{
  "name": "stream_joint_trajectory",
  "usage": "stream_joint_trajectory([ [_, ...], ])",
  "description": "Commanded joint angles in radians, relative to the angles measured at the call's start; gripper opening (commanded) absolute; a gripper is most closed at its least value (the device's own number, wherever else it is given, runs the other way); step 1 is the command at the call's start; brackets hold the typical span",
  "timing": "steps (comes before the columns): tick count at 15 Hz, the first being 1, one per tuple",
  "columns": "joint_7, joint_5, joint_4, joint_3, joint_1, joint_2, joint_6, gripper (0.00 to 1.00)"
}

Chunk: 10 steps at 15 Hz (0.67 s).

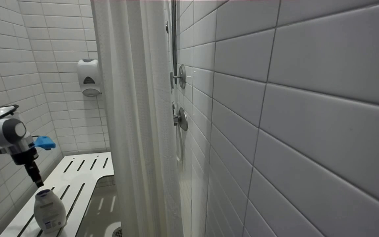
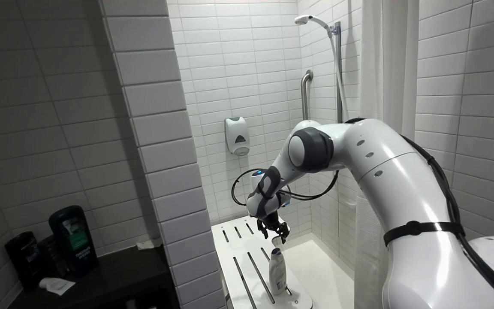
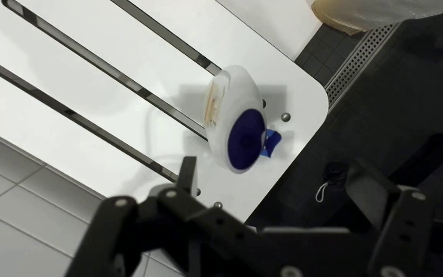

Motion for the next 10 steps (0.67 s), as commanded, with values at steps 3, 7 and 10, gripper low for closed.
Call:
stream_joint_trajectory([
  [3, -0.057, 0.042, 0.116, 0.027, -0.021, 0.077, 0.025, 1.0],
  [7, -0.038, 0.109, 0.135, 0.042, -0.043, 0.114, 0.035, 1.0],
  [10, 0.015, 0.125, 0.117, 0.023, -0.027, 0.125, 0.056, 1.0],
])
